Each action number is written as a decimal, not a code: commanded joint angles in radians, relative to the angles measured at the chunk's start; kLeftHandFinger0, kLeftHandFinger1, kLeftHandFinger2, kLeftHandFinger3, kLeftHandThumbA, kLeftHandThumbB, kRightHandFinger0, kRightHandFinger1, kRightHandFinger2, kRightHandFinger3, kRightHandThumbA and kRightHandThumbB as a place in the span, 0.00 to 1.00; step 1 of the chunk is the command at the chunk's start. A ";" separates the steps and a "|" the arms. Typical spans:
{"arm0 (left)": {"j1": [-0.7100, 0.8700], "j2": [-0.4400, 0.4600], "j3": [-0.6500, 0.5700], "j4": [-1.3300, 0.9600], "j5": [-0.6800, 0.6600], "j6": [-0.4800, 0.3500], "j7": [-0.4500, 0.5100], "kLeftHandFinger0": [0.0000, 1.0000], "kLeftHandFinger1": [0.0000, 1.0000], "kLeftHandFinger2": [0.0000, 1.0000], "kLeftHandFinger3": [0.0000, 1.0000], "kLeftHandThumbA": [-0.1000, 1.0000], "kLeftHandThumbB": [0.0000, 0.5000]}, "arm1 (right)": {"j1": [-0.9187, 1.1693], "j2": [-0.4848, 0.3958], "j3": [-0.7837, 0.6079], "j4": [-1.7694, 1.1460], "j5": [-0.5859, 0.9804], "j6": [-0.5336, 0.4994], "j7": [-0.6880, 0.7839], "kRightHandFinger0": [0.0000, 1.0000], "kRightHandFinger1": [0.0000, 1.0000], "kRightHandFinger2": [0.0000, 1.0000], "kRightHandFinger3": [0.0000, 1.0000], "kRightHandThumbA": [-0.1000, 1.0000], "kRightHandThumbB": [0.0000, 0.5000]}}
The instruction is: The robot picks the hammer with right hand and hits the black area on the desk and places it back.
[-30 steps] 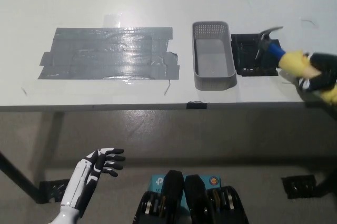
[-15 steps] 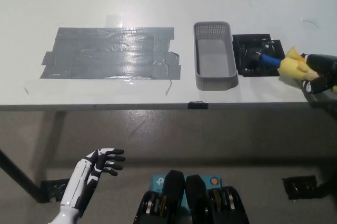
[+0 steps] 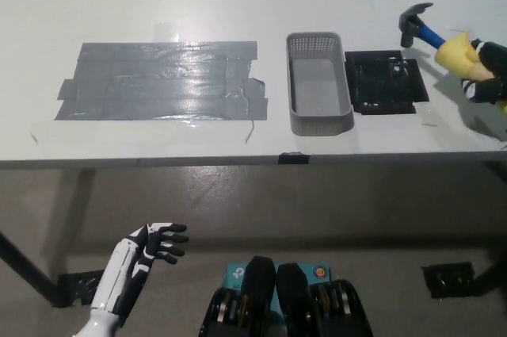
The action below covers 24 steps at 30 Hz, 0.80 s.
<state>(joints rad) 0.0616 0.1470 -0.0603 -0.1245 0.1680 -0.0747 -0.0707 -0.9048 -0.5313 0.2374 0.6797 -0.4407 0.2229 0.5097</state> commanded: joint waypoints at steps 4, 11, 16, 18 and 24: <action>0.003 0.010 0.003 -0.026 -0.010 -0.031 -0.004 0.52 0.53 0.57 0.62 0.99 0.17 | -0.076 0.053 -0.028 0.141 0.011 -0.071 -0.152 0.19 0.67 0.97 0.97 0.00 0.32; 0.006 0.013 0.000 -0.036 -0.011 -0.035 -0.008 0.50 0.51 0.54 0.63 1.00 0.16 | -0.096 0.109 -0.024 0.350 0.019 -0.127 -0.274 0.24 0.72 1.00 0.98 0.00 0.31; 0.004 0.016 0.004 -0.033 -0.012 -0.049 -0.004 0.48 0.50 0.52 0.63 0.97 0.15 | -0.116 0.143 -0.081 0.465 0.064 -0.143 -0.357 0.85 1.00 1.00 1.00 0.31 0.37; 0.003 0.017 0.004 -0.034 -0.009 -0.047 -0.005 0.48 0.50 0.52 0.63 0.98 0.15 | -0.125 0.143 -0.103 0.490 0.086 -0.144 -0.352 1.00 1.00 1.00 1.00 0.50 0.44; 0.003 0.017 0.003 -0.027 -0.014 -0.057 -0.007 0.47 0.48 0.51 0.62 0.99 0.16 | -0.114 0.126 -0.113 0.456 0.073 -0.196 -0.450 1.00 1.00 1.00 1.00 0.79 0.52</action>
<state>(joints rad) 0.0649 0.1490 -0.0587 -0.1287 0.1635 -0.0914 -0.0708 -1.0067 -0.3947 0.1323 1.1517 -0.3853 0.0701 0.1556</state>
